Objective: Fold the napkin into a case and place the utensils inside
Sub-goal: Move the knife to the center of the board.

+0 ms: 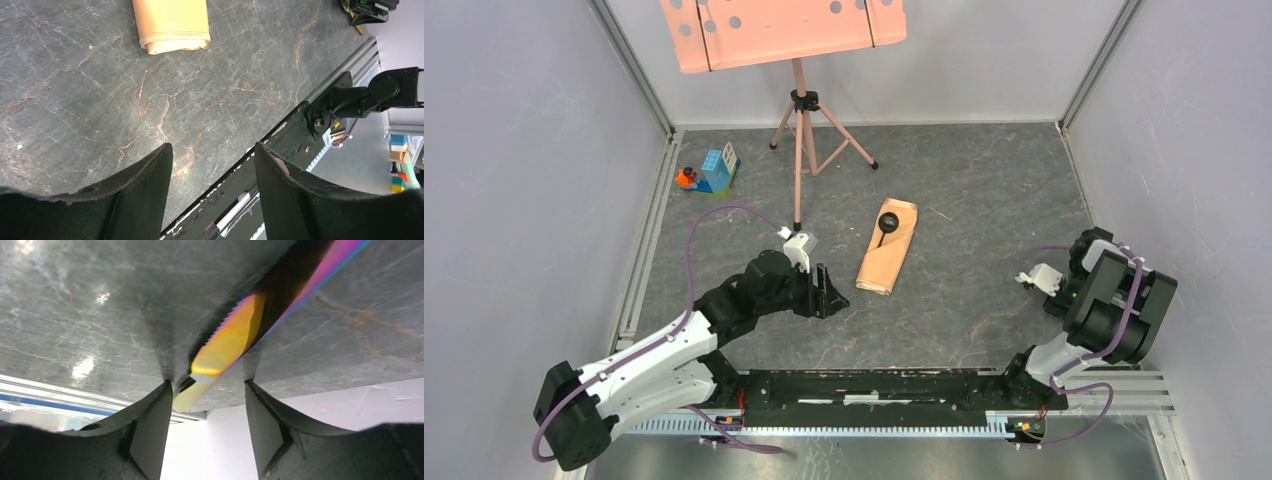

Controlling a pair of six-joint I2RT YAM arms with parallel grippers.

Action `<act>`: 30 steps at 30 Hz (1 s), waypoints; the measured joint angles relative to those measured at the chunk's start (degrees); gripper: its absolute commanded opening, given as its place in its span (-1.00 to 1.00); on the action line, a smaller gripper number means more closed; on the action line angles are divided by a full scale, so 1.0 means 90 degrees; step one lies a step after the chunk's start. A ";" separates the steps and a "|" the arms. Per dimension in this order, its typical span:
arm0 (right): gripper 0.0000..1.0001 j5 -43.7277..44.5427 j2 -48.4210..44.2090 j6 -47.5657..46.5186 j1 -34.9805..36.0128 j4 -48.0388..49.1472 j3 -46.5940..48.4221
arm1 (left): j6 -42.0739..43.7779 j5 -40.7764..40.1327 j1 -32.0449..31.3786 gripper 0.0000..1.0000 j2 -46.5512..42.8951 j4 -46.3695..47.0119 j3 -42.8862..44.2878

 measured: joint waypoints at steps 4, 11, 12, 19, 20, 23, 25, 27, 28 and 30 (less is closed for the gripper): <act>0.25 -0.0032 0.0172 0.0163 0.0180 0.0005 0.0185 | 0.0000 0.0019 0.0095 0.35 0.0005 0.0005 0.0000; 0.02 -0.0029 0.0233 0.0272 0.0391 0.0015 0.0236 | 0.0000 0.0039 0.0126 0.35 -0.0002 0.0022 0.0000; -0.04 -0.0017 0.0226 0.0279 0.0410 0.0034 0.0221 | 0.0000 0.0041 0.0134 0.35 -0.0012 0.0022 0.0000; -0.84 0.0189 0.0148 0.0316 0.0646 0.0228 0.0046 | 0.0000 0.0041 0.0136 0.35 -0.0073 0.0027 0.0000; -0.99 0.0233 0.0104 0.0274 0.0678 0.0289 -0.0012 | 0.0000 0.0041 0.0136 0.35 -0.0085 0.0027 0.0000; -0.99 0.0284 -0.0141 0.0284 0.0716 0.0512 -0.0202 | 0.0000 0.0041 0.0136 0.35 -0.0143 0.0032 0.0000; -1.00 0.0228 -0.0342 0.0357 0.0741 0.0682 -0.0355 | 0.0000 0.0044 0.0136 0.36 -0.0175 0.0049 0.0000; -1.00 0.0041 -0.0546 0.0568 0.0840 0.0831 -0.0449 | 0.0000 0.0046 0.0136 0.36 -0.0216 0.0053 0.0000; -1.00 -0.0095 -0.0627 0.0748 0.0947 0.0913 -0.0461 | 0.0000 0.0051 0.0136 0.36 -0.0243 0.0061 0.0000; -1.00 -0.0347 -0.0707 0.1122 0.1263 0.1161 -0.0449 | -0.0002 0.0090 0.0136 0.36 -0.0308 0.0100 0.0000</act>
